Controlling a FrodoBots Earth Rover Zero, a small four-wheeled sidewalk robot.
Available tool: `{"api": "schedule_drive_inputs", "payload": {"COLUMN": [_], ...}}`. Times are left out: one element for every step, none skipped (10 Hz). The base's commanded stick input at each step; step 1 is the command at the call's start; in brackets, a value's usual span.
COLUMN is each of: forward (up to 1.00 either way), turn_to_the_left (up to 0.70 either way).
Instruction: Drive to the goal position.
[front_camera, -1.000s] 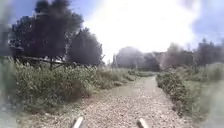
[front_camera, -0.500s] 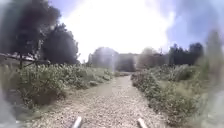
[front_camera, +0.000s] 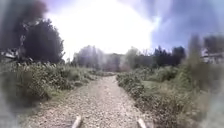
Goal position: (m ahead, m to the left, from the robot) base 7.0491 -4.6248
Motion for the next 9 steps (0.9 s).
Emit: {"api": "schedule_drive_inputs", "payload": {"forward": [1.0, 1.0, 1.0, 1.0, 1.0, 1.0, 1.0, 1.0, 1.0], "turn_to_the_left": [0.0, 0.0, 0.0, 0.0, 0.0, 0.0, 0.0, 0.0, 0.0]}}
